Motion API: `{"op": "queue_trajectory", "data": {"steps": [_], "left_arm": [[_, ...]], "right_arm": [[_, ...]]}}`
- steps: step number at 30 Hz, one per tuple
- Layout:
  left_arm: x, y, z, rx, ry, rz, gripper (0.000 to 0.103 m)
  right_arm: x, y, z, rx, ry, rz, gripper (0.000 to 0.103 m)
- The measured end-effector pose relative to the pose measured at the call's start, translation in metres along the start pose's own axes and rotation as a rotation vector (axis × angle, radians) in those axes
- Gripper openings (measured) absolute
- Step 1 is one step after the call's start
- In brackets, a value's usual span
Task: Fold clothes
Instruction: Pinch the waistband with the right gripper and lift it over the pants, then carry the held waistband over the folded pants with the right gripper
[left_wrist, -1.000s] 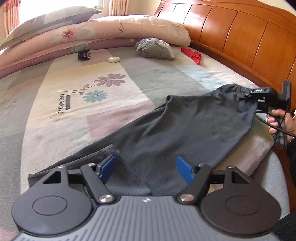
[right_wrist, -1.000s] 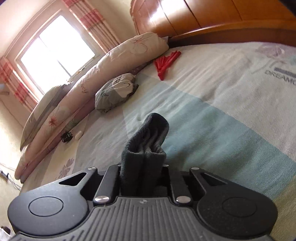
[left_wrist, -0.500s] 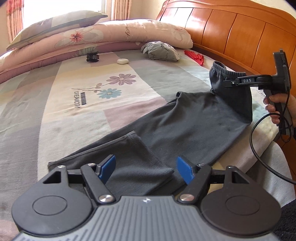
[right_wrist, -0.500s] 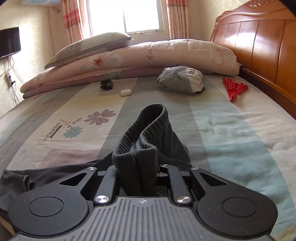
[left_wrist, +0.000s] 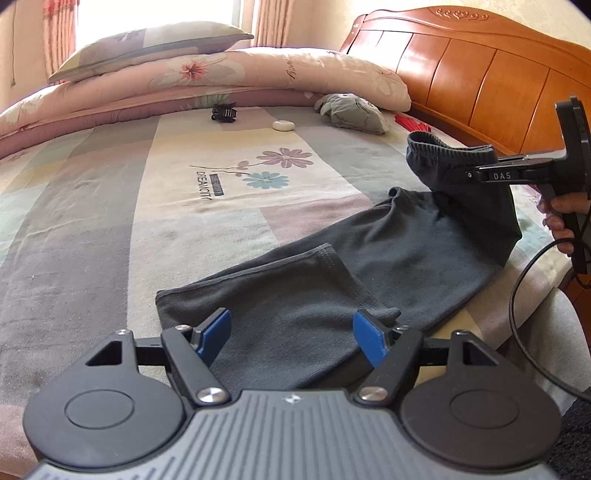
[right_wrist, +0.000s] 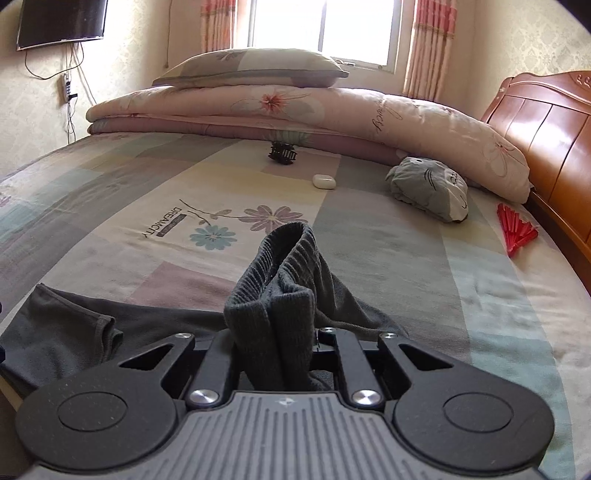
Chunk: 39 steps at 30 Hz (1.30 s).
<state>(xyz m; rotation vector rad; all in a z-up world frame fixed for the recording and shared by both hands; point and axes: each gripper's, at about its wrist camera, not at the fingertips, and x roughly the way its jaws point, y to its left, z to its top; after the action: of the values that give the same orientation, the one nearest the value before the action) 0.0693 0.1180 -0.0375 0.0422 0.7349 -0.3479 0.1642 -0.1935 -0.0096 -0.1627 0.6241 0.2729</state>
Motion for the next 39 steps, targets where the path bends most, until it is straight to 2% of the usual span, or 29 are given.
{"op": "queue_trajectory", "data": {"steps": [16,18,21,28,39], "left_arm": [[0.001,0.0,-0.008,0.051,0.062,0.005,0.073],[-0.001,0.003,-0.009,0.044,0.059,0.008,0.074],[-0.004,0.009,-0.011,0.03,0.055,0.013,0.079],[-0.01,0.023,-0.013,0.005,0.054,0.029,0.079],[-0.017,0.045,-0.02,-0.035,0.06,0.098,0.08]], "right_arm": [[-0.01,0.068,0.023,-0.119,-0.037,0.118,0.016],[-0.011,0.079,0.025,-0.151,-0.04,0.118,0.016],[-0.016,0.095,0.027,-0.181,-0.054,0.132,0.016],[-0.025,0.128,0.032,-0.235,-0.09,0.18,0.016],[-0.008,0.189,0.022,-0.366,-0.087,0.179,0.016]]}}
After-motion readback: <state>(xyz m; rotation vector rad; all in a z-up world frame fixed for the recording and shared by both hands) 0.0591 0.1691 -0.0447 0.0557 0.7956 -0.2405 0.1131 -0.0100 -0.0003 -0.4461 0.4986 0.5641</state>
